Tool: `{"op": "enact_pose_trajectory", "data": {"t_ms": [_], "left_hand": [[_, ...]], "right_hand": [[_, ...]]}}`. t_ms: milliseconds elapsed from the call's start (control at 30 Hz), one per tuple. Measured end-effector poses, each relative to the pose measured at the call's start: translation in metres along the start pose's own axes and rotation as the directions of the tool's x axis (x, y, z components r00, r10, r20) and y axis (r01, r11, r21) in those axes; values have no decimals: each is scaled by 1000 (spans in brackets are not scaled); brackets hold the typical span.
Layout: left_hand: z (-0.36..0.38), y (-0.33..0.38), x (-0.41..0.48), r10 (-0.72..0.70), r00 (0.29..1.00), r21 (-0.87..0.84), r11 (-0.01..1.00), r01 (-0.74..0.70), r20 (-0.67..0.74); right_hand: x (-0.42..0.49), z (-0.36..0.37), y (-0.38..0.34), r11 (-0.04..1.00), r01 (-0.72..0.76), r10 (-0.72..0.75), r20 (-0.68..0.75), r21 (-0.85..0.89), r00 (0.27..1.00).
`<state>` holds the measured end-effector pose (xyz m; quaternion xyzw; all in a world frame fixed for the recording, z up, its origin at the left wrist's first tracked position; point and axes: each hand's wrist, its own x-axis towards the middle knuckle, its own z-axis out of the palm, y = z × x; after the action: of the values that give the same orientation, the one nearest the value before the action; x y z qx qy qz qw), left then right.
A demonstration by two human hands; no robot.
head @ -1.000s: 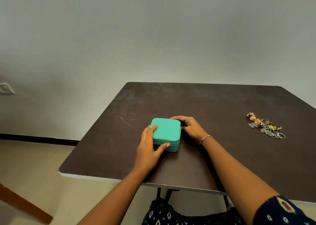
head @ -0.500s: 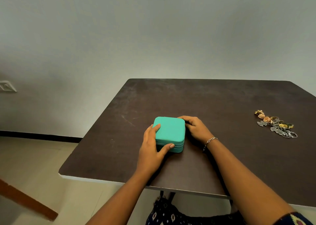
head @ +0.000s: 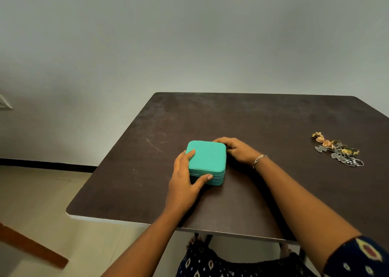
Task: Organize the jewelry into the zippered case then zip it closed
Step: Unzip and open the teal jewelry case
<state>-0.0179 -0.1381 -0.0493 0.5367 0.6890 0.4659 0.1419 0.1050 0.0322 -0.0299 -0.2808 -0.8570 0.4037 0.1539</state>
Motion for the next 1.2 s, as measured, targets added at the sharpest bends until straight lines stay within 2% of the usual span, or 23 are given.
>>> {"op": "enact_pose_trajectory", "data": {"t_ms": [100, 300, 433, 600, 733, 833, 933, 1200], "left_hand": [[0, 0, 0, -2, 1000, 2, 1000, 2, 8], [-3, 0, 0, -3, 1000, -7, 1000, 3, 17], [-1, 1, 0, -8, 1000, -9, 1000, 8, 18], [-2, 3, -1, -17, 1000, -21, 1000, 17, 22], [-3, 3, -1, -13, 1000, -16, 1000, 14, 26], [-3, 2, -1, -11, 1000, -14, 1000, 11, 22], [-2, 2, 0, -2, 1000, -6, 1000, 2, 20], [-2, 1, 0, 1, 1000, 2, 1000, -1, 12]], "right_hand": [[8, -10, -3, 998, -9, 15, 104, -61, 994], [18, -20, -10, 988, 2, 27, 194, -152, 981], [22, -25, -15, 977, 24, 44, 309, -213, 950], [28, -30, -15, 925, 85, 54, 348, -371, 936], [34, -34, -20, 903, 101, 71, 377, -418, 924], [36, -36, -22, 907, 108, 45, 349, -407, 936], [34, -38, -16, 933, 82, 14, 263, -351, 965], [5, -27, -1, 998, -51, 49, -55, -37, 997]]}}
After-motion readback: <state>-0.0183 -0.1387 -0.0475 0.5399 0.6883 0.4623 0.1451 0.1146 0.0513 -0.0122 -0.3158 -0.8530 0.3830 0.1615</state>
